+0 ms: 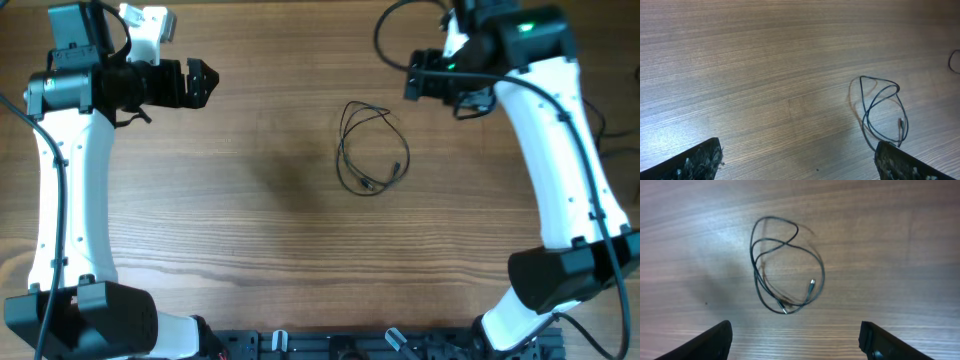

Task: Untangle cables

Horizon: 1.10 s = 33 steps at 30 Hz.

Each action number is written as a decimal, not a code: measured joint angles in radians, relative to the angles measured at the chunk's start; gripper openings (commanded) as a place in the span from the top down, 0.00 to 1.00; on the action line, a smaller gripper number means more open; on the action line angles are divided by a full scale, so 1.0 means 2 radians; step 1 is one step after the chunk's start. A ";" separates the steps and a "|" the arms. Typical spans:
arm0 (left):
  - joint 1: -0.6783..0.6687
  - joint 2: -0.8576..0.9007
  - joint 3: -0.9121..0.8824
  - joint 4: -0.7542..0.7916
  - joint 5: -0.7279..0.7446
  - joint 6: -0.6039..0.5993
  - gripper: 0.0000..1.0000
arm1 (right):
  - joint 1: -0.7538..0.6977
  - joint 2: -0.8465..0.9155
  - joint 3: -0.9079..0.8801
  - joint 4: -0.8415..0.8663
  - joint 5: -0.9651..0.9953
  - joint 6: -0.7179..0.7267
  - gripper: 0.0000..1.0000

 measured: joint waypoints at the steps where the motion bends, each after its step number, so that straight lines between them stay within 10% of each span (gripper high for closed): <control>1: 0.000 0.000 0.000 0.000 0.000 -0.001 0.00 | 0.010 0.000 -0.016 0.010 0.007 0.013 0.16; 33: 0.000 0.000 0.000 -0.011 0.000 -0.002 0.00 | 0.104 0.116 -0.153 0.229 0.082 0.161 0.21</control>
